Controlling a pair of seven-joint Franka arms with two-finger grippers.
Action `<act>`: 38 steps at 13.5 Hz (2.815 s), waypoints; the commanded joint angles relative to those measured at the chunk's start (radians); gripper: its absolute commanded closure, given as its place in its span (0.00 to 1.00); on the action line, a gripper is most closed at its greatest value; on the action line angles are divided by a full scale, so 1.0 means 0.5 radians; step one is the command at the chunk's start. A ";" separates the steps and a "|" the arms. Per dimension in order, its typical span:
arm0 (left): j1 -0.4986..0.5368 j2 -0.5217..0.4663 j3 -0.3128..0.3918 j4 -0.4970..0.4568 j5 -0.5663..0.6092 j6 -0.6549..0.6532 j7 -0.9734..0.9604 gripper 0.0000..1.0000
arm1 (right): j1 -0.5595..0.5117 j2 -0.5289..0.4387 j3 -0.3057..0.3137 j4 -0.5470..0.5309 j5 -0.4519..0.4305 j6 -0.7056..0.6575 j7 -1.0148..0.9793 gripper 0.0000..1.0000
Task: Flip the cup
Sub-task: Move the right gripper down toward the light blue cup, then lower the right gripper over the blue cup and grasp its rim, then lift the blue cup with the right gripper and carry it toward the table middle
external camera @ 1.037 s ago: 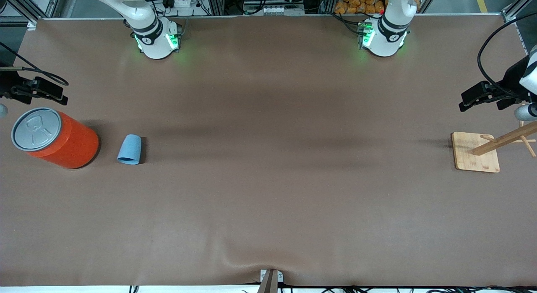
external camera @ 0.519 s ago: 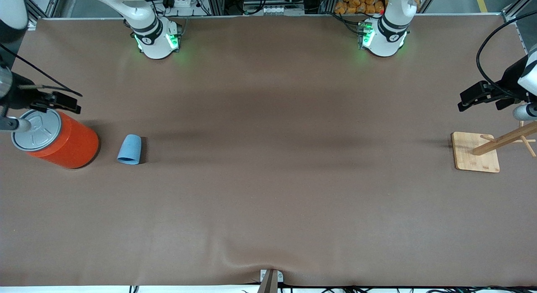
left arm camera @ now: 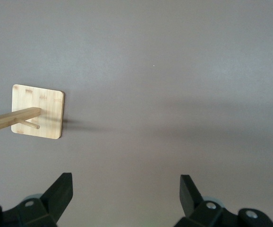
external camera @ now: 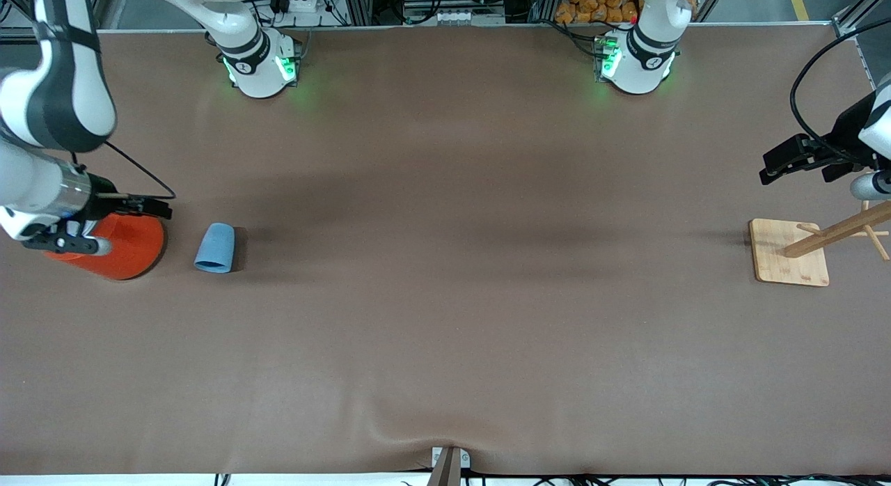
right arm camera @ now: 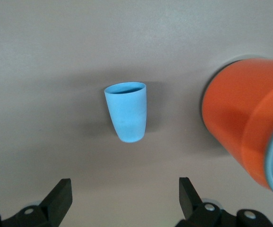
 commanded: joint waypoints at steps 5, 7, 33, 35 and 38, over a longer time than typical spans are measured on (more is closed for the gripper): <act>0.017 0.009 -0.012 0.030 -0.035 -0.036 0.006 0.00 | 0.043 0.282 0.025 -0.065 -0.023 0.360 -0.168 0.00; 0.017 0.012 -0.012 0.030 -0.035 -0.036 0.006 0.00 | 0.018 0.390 0.025 -0.065 -0.023 0.486 -0.361 0.00; 0.023 0.019 -0.012 0.033 -0.038 -0.033 0.009 0.00 | 0.186 0.501 0.067 0.008 -0.001 0.634 -1.217 0.43; 0.023 0.019 -0.012 0.033 -0.038 -0.033 0.009 0.00 | 0.357 0.519 0.074 0.110 -0.010 0.640 -1.398 0.43; 0.023 0.019 -0.012 0.033 -0.041 -0.033 0.009 0.00 | 0.716 0.565 0.071 0.156 -0.032 0.814 -1.464 0.41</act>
